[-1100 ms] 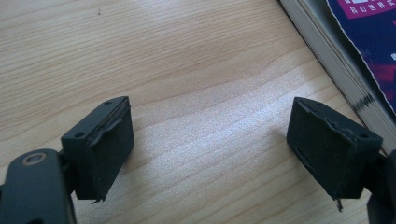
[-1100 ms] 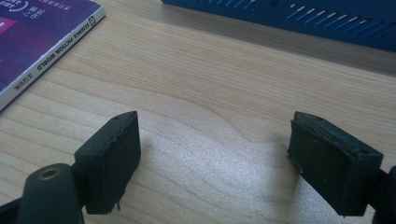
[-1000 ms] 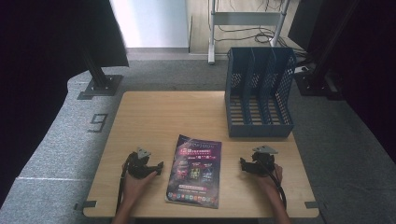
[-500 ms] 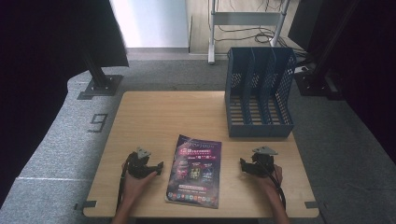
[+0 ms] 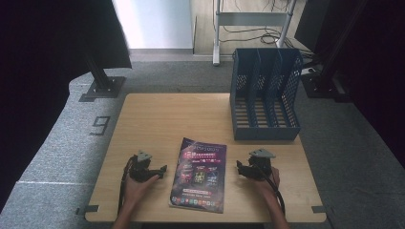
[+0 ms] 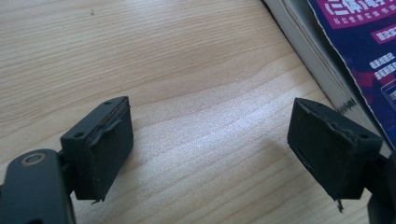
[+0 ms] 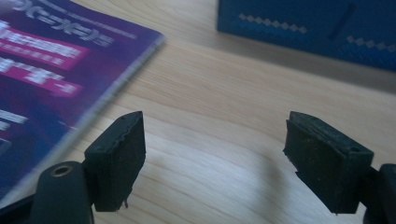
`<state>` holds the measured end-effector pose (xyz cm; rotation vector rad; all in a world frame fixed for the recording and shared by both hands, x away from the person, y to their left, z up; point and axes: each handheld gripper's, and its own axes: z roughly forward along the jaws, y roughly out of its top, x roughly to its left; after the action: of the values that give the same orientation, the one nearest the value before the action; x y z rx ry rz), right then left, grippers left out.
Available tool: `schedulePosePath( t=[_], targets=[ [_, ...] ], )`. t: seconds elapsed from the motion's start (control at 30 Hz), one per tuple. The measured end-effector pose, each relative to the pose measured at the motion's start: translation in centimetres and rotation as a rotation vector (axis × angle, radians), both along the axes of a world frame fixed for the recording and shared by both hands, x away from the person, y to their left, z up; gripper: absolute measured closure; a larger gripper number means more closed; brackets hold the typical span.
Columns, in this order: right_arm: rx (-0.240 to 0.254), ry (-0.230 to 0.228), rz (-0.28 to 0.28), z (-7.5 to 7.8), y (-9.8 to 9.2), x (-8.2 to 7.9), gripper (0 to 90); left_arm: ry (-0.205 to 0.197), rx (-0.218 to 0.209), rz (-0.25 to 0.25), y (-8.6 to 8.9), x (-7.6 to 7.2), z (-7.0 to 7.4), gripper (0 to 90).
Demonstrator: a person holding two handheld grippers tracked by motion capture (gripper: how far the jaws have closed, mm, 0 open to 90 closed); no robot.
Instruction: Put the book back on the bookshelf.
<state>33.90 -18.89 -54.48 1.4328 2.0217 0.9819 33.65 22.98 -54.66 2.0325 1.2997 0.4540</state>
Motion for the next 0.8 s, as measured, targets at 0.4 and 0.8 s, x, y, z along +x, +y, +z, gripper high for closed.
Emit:
schedulePosePath(
  t=[0.4,0.8],
  targets=[
    [0.075,-0.017,0.088,0.8,3.5,0.2,20.7,-0.014,0.002,-0.007,-0.9,-0.4,0.5,14.8],
    [0.088,-0.004,0.130,0.3,4.9,0.0,20.4,-0.054,0.006,0.002,-1.4,-1.7,1.5,14.8]
  ],
)
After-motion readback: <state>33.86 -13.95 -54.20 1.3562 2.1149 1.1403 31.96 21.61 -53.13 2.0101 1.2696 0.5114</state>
